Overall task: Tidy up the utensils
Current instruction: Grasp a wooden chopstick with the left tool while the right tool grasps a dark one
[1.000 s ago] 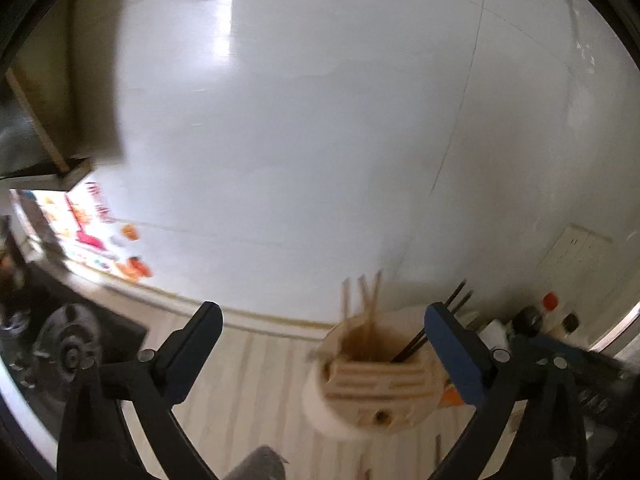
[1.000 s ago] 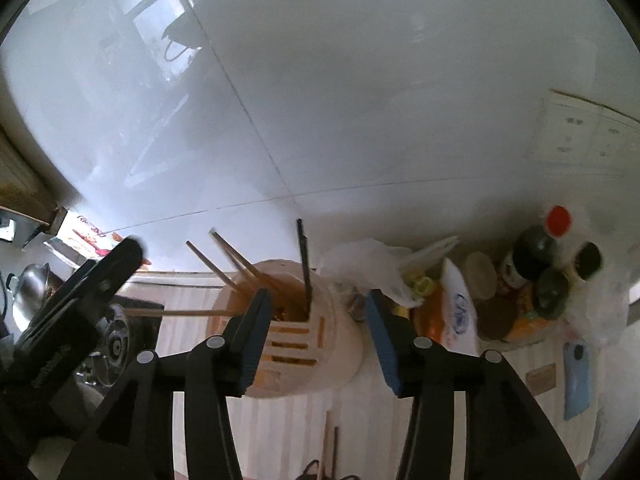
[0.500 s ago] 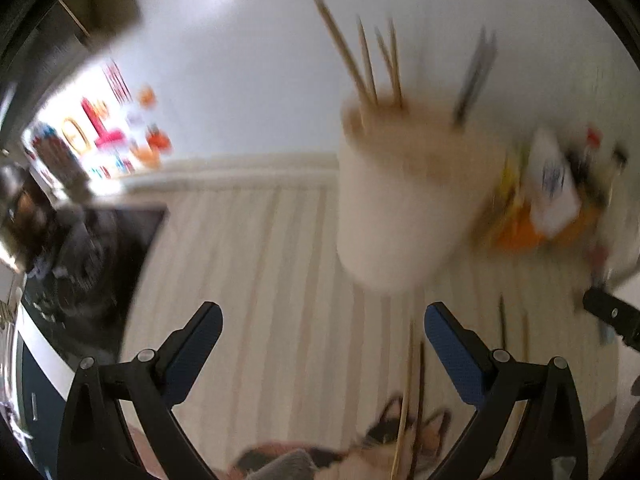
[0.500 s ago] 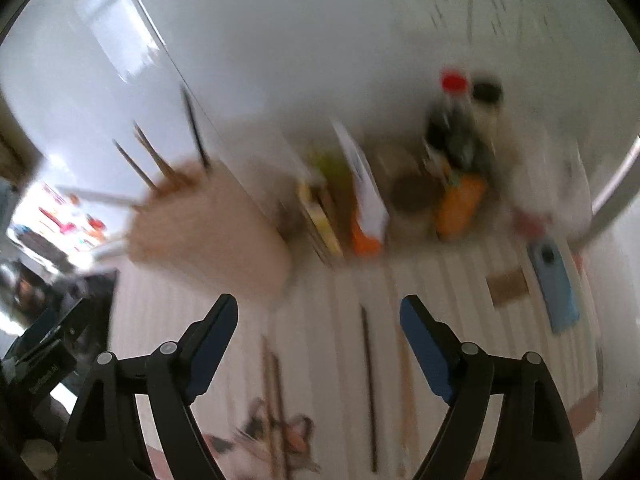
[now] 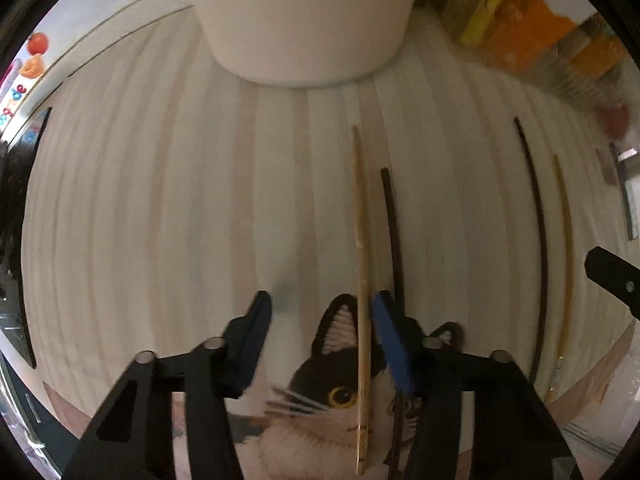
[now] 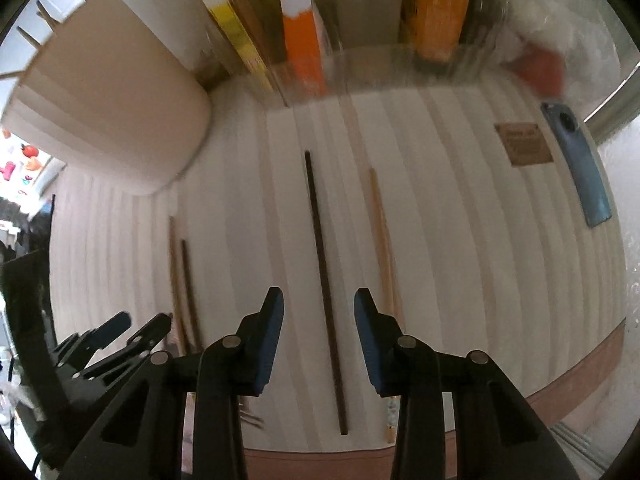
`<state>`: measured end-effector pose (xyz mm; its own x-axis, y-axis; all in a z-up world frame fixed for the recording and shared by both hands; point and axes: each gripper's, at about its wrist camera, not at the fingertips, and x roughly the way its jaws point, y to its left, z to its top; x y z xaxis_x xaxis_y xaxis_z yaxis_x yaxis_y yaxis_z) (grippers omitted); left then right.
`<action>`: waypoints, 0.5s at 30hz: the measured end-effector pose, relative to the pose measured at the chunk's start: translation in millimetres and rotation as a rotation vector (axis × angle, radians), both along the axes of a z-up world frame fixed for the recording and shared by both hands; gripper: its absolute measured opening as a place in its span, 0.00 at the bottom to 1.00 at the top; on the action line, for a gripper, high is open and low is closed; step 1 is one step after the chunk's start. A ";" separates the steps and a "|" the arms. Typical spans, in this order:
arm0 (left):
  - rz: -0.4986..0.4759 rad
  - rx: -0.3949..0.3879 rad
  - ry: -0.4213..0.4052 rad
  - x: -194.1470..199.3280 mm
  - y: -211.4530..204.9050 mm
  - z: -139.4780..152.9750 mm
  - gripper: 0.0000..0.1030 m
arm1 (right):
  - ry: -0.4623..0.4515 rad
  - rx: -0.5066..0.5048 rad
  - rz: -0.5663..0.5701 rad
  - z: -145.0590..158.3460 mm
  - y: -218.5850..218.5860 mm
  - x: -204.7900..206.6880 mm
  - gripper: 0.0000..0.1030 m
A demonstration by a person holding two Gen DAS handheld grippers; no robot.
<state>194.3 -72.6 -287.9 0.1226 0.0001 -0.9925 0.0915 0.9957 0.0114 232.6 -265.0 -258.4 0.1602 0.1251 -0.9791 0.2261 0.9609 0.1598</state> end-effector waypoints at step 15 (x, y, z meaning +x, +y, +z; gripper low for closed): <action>0.169 0.111 -0.028 -33.9 94.5 7.8 0.05 | 0.065 0.056 0.068 -27.4 47.0 6.0 0.38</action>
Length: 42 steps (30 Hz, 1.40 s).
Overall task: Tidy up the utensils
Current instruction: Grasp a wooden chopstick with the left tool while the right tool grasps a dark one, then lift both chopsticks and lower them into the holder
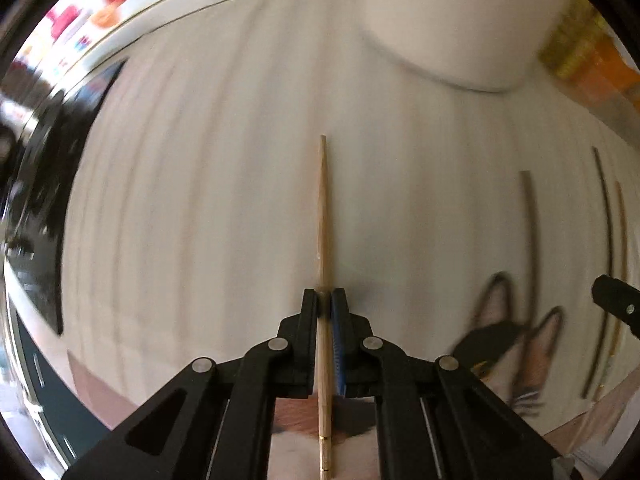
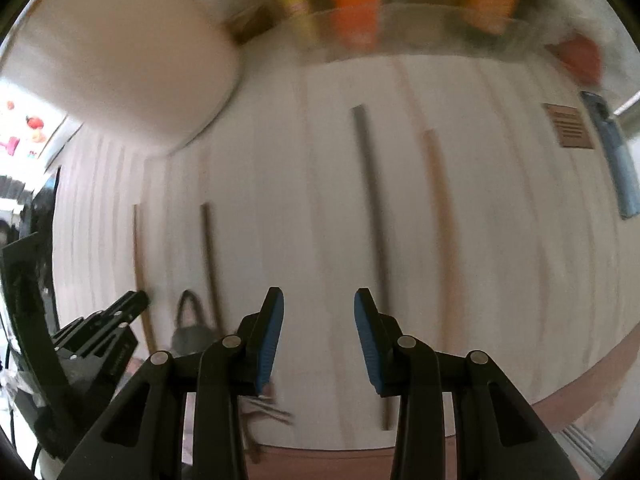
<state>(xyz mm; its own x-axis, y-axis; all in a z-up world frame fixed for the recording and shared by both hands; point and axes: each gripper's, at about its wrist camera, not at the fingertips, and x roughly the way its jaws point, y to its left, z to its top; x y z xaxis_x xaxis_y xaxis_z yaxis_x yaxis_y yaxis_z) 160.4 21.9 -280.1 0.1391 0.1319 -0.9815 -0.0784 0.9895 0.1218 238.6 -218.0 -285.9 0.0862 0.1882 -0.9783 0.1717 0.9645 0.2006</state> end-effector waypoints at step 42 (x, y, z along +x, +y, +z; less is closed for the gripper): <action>-0.041 -0.050 0.038 22.2 -2.5 -7.6 0.05 | 0.129 -0.261 0.289 -28.9 63.1 14.6 0.08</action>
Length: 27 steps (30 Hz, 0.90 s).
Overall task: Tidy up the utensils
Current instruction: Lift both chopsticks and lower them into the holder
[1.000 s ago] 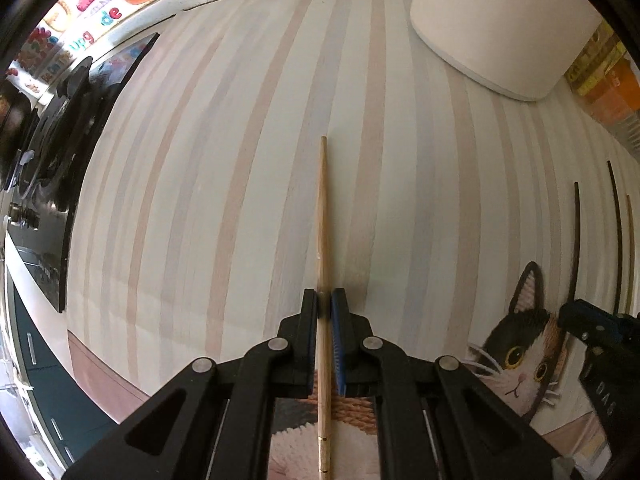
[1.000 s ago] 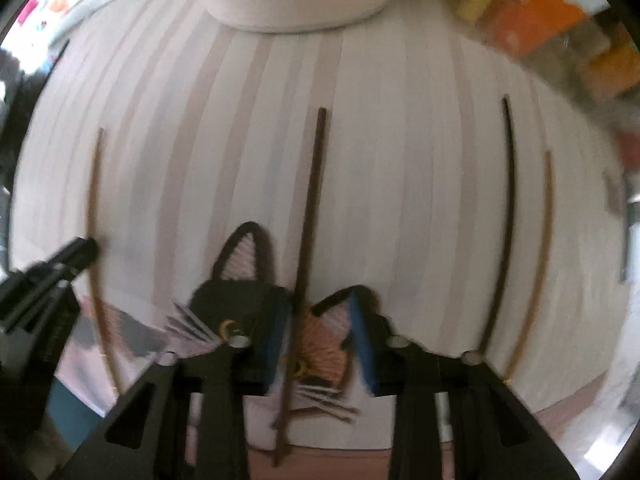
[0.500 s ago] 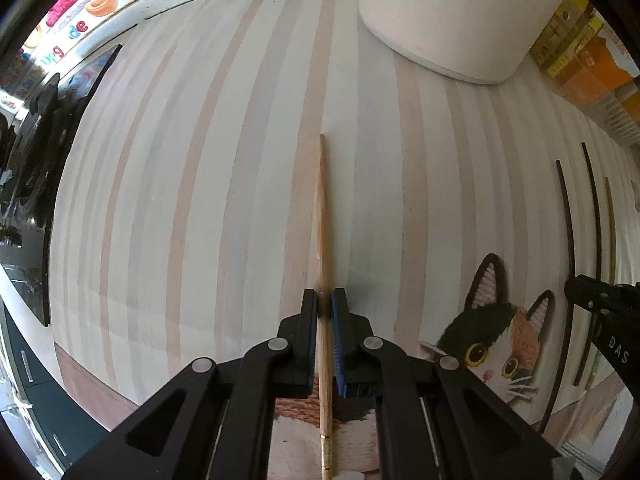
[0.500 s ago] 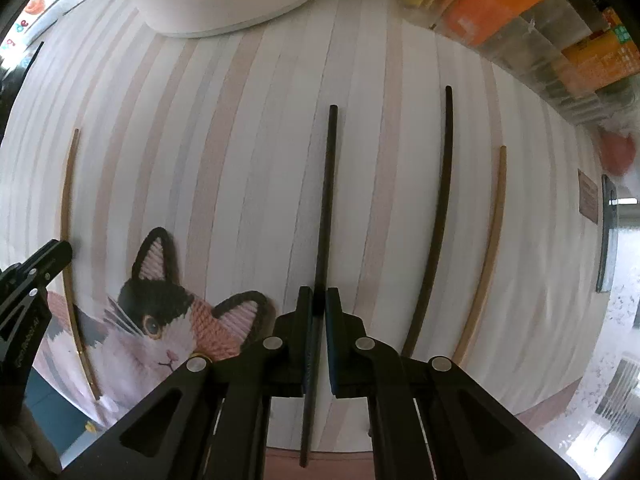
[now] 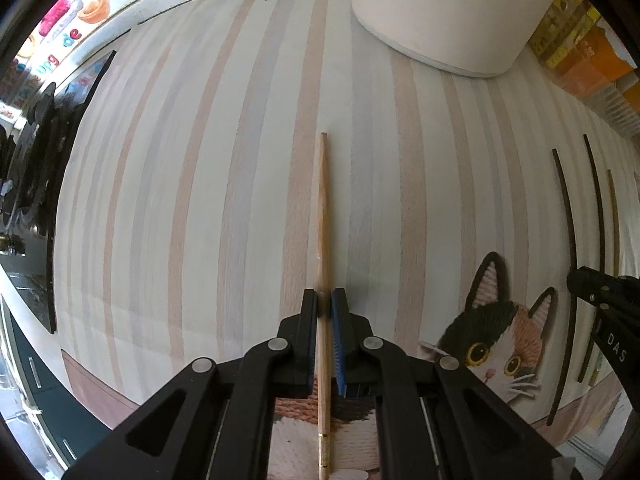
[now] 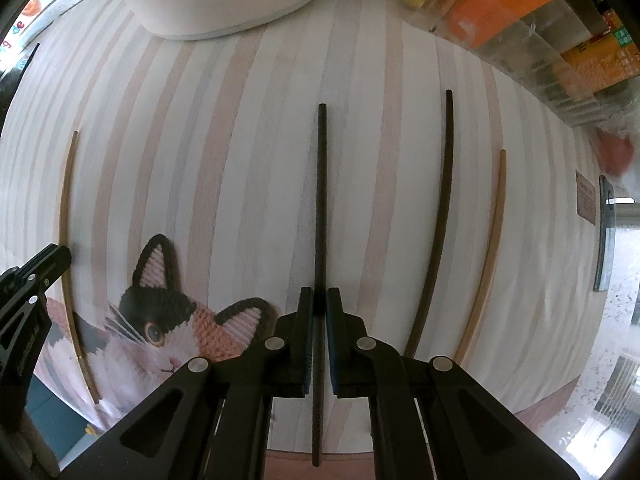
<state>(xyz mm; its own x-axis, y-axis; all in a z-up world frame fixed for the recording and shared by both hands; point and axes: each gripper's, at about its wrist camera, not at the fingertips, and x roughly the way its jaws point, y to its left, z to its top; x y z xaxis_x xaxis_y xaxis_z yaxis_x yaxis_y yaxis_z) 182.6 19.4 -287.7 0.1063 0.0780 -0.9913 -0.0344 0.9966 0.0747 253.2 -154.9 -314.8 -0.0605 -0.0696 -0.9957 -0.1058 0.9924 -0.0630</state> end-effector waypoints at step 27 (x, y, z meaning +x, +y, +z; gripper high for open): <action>-0.020 0.021 -0.372 -9.3 -20.8 131.9 0.04 | -0.318 0.098 -0.120 87.8 -13.8 -42.2 0.06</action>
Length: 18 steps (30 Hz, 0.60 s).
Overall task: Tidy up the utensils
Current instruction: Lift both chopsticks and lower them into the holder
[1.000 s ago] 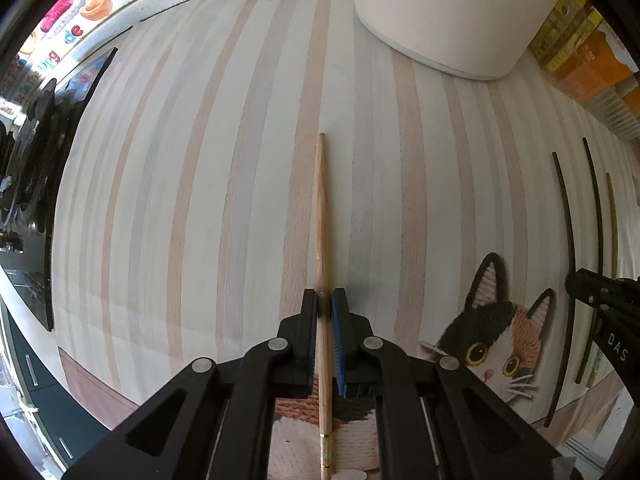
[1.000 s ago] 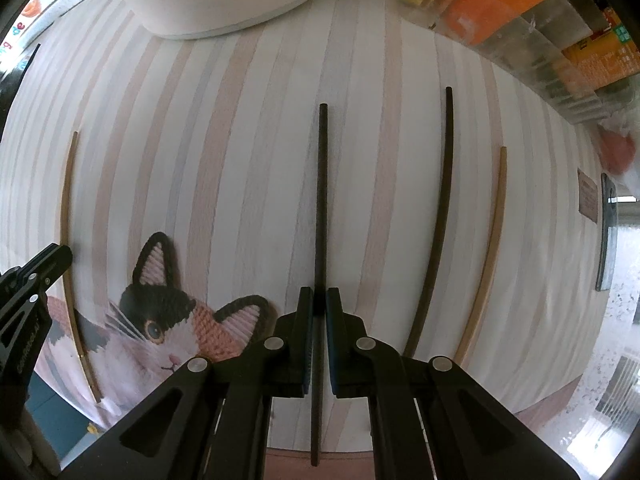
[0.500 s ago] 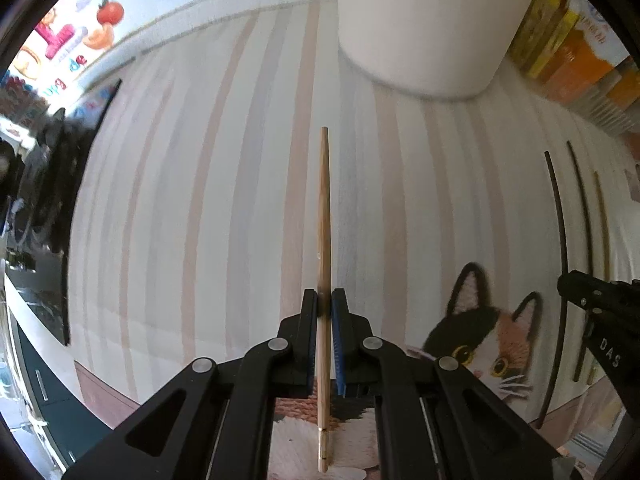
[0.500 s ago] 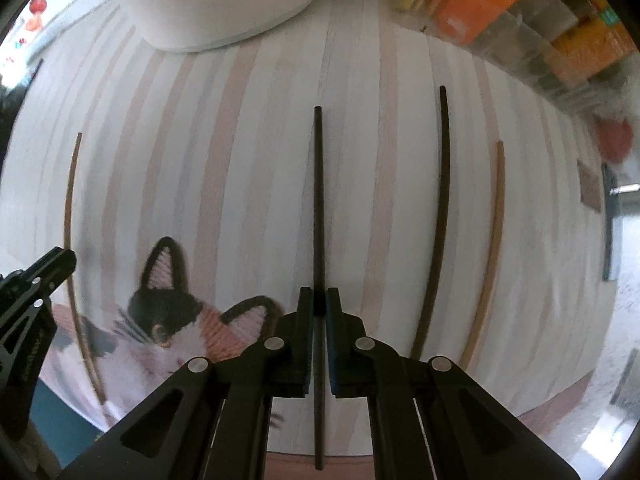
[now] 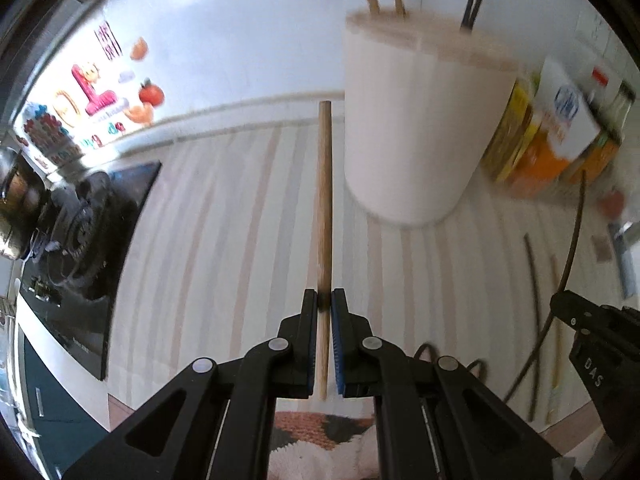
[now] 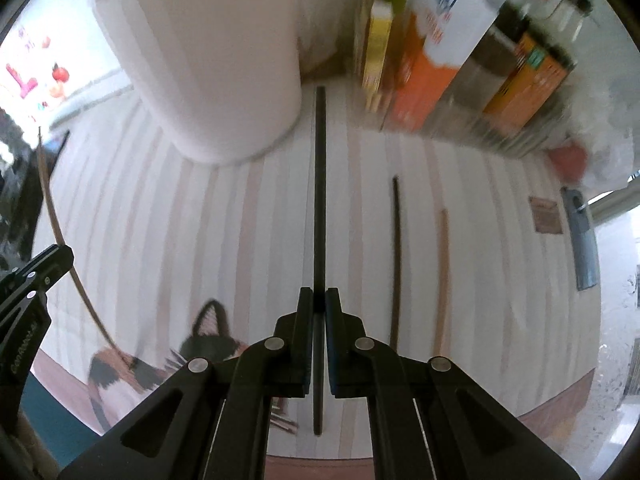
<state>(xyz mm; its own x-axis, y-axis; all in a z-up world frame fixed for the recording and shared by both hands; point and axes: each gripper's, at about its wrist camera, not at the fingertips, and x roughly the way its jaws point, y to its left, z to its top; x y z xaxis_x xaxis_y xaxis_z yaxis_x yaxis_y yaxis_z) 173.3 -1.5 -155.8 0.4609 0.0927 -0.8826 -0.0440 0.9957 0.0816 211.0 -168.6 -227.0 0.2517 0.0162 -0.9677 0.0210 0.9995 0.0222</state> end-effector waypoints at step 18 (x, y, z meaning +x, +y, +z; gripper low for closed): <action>-0.057 -0.100 -0.350 12.5 -9.1 158.2 0.04 | -0.415 0.045 -0.052 164.8 -11.7 38.5 0.05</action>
